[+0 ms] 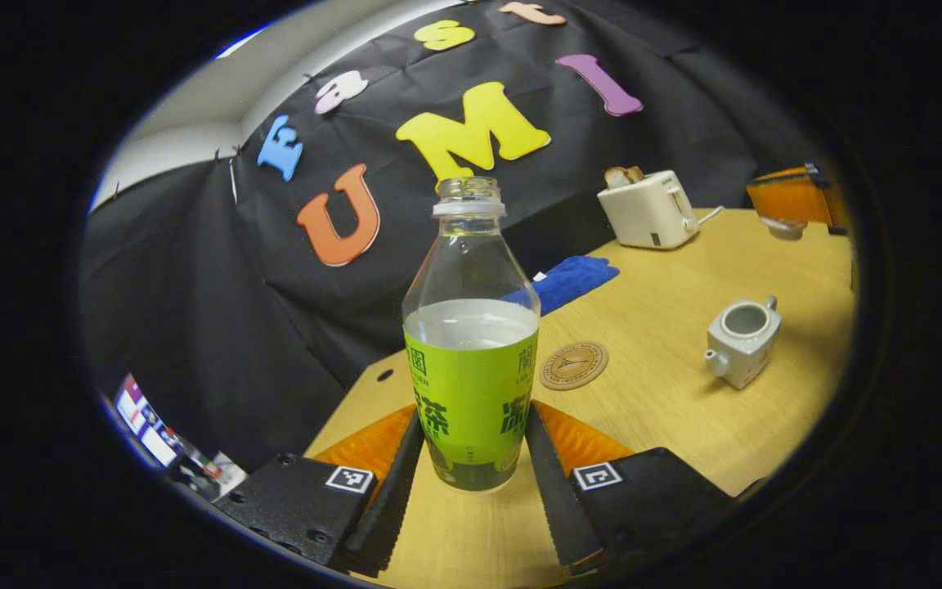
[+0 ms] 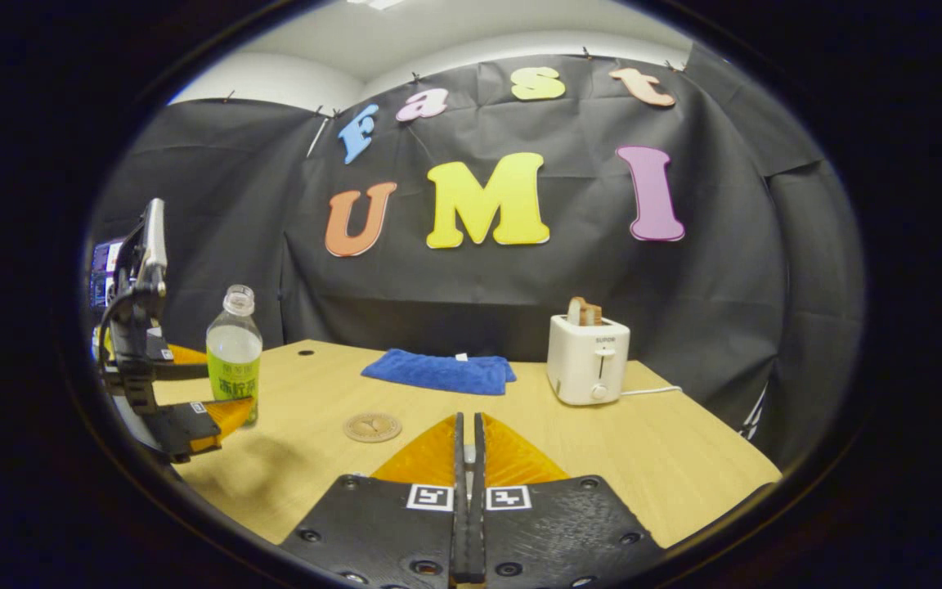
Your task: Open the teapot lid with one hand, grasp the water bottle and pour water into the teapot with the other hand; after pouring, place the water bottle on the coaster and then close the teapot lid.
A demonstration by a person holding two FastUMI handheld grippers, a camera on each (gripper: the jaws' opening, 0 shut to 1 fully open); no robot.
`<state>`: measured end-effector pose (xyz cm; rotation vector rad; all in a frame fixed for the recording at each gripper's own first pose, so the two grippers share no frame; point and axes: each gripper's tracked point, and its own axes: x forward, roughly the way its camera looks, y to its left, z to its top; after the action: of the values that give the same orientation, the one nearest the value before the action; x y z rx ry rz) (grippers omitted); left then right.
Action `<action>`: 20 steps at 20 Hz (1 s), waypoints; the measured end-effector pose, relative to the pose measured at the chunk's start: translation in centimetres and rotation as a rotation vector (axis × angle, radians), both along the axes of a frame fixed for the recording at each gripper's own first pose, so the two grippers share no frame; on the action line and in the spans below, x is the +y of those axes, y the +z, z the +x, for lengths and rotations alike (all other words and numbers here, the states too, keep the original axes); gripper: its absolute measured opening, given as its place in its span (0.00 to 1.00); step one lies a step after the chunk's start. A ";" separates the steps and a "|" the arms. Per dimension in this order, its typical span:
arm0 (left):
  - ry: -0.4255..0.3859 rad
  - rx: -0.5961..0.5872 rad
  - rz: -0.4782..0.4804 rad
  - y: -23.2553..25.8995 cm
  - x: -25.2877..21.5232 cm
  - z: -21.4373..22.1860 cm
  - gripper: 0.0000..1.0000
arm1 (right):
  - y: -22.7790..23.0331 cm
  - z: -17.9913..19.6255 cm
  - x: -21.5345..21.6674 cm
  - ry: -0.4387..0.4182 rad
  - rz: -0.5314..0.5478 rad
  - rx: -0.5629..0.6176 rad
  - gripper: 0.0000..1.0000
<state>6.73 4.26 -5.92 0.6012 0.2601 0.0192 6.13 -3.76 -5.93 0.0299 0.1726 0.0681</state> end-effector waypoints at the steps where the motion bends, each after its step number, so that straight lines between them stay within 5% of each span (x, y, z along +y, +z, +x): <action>1: -0.003 0.006 0.056 0.2 0.2 0.0 0.73 | 0.0 -0.2 -0.3 -0.001 -0.003 0.003 0.00; 8: -0.086 0.071 0.384 0.3 -1.0 0.5 0.73 | -0.8 -1.2 -2.6 -0.016 -0.008 0.018 0.00; 13: -0.160 0.095 0.711 0.5 -2.3 0.1 0.73 | -1.3 -1.8 -4.4 -0.033 0.007 0.020 0.00; 20: -0.246 0.162 0.906 -0.2 -5.2 0.4 0.73 | -2.3 -2.4 -6.7 -0.060 0.033 0.030 0.00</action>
<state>7.14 -0.94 -6.10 1.5373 0.3301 -0.1582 3.71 -10.49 -8.24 0.0693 0.1999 0.0108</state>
